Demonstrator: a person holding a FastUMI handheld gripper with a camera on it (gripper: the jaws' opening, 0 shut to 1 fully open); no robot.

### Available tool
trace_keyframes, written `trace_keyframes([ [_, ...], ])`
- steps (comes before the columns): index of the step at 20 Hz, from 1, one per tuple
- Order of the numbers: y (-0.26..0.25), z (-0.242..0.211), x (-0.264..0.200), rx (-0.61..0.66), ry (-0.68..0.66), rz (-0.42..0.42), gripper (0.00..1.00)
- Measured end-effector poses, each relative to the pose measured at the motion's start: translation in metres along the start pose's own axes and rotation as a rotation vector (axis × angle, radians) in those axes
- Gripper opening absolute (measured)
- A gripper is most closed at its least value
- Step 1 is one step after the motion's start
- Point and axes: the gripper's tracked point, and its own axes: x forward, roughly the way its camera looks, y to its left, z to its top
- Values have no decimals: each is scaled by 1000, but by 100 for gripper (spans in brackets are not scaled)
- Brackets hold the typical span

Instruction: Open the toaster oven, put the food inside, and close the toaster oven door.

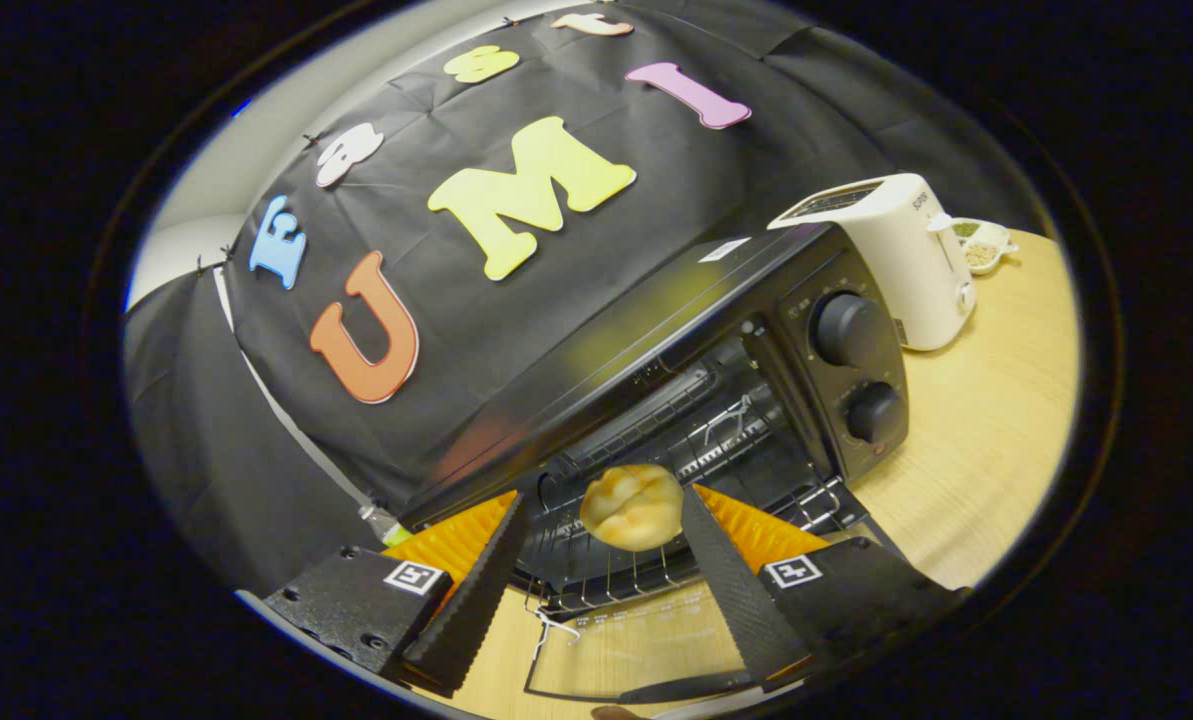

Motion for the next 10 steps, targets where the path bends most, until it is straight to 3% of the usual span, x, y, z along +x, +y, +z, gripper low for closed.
trace_keyframes([
  [5,-6,-11,-35,-42,34,-50,100],
  [10,-18,-27,-64,-189,93,-156,100],
])
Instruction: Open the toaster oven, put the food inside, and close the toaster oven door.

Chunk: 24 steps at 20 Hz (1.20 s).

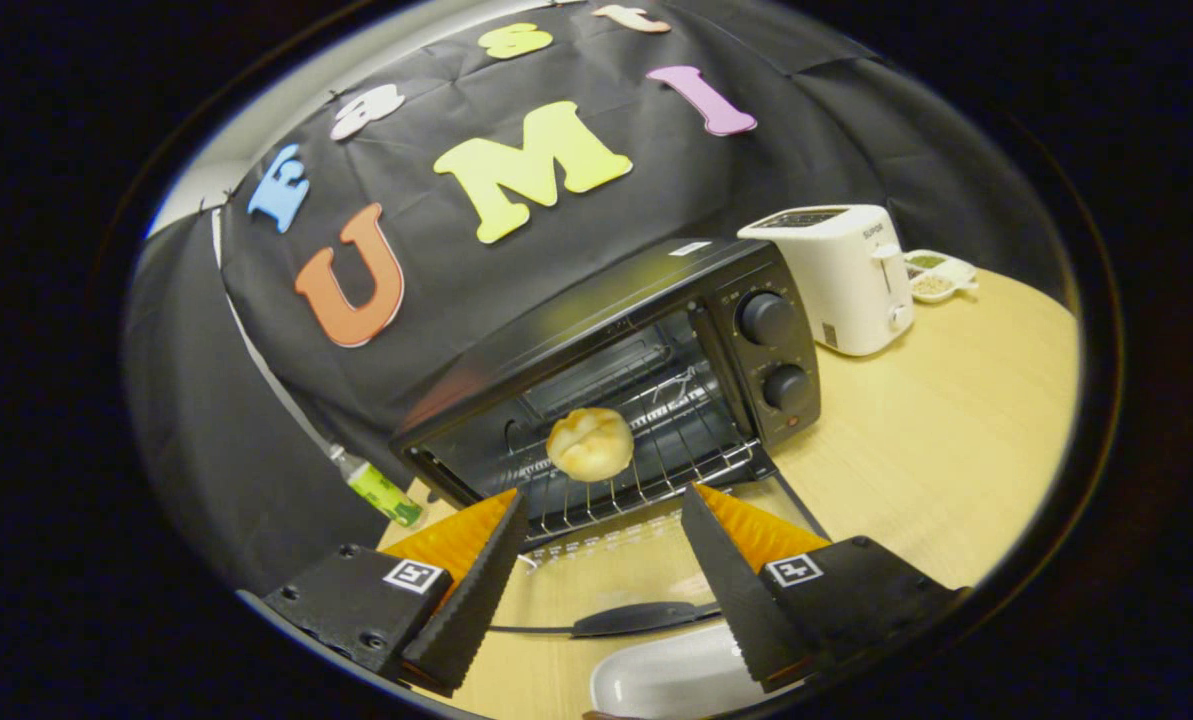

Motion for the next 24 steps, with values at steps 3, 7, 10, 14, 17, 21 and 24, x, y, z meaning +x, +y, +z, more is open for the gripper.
trace_keyframes([
  [3,-6,-16,-8,-95,42,-50,100],
  [7,-14,-41,-13,-242,89,-108,100],
  [10,-17,-60,-15,-345,104,-130,100],
  [14,-23,-88,-20,-384,159,-148,100],
  [17,-24,-102,-20,-414,191,-156,100],
  [21,-28,-115,-15,-404,242,-165,100],
  [24,-23,-112,-17,-402,238,-159,100],
])
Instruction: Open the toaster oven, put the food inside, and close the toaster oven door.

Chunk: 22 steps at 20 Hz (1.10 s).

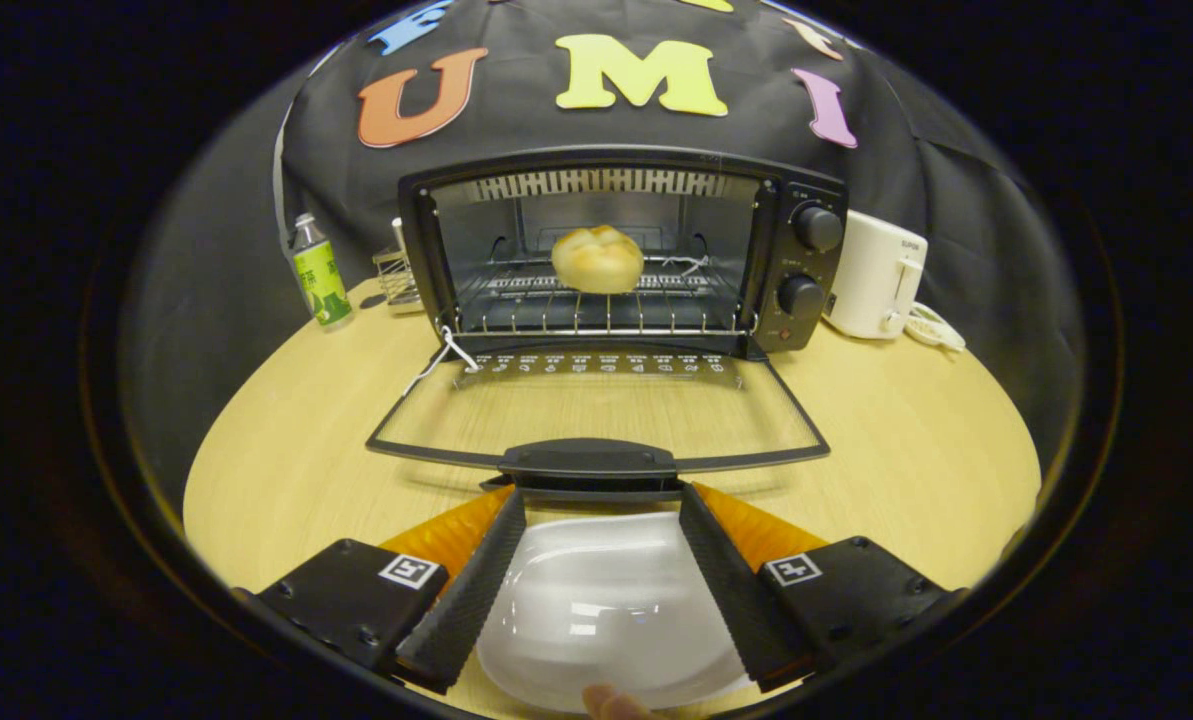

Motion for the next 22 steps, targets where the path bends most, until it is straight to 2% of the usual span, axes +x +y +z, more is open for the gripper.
trace_keyframes([
  [13,3,9,-4,30,44,40,100],
  [18,2,19,-12,41,25,64,100],
  [22,1,29,-18,8,11,51,100],
])
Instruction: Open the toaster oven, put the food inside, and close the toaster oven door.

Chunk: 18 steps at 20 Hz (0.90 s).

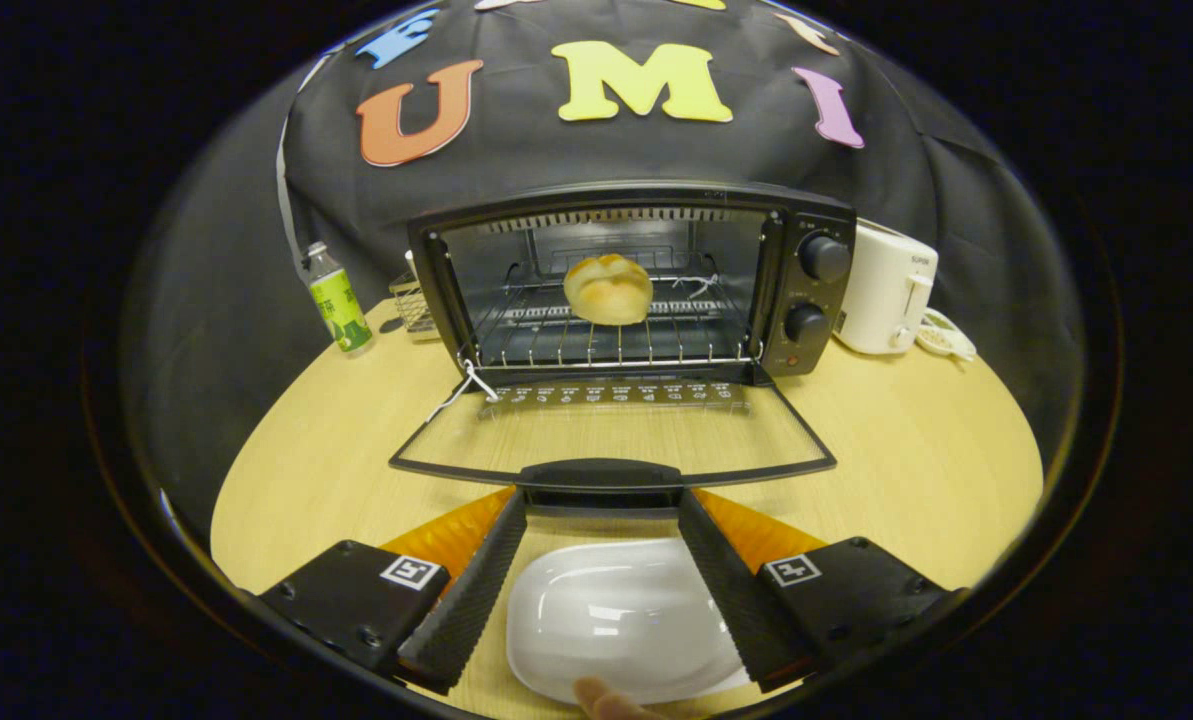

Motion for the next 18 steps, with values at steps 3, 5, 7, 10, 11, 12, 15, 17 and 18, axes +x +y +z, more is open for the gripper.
trace_keyframes([
  [3,1,16,-9,-11,-29,3,100],
  [5,3,35,-16,-18,-97,12,100],
  [7,2,44,-17,-43,-122,8,100],
  [10,1,55,-19,-102,-136,-12,100],
  [11,1,62,-20,-112,-153,-16,100],
  [12,1,68,-19,-114,-167,-18,100],
  [15,2,85,-18,-106,-209,-23,100],
  [17,2,96,-17,-109,-253,-35,100],
  [18,3,101,-15,-118,-273,-45,100],
])
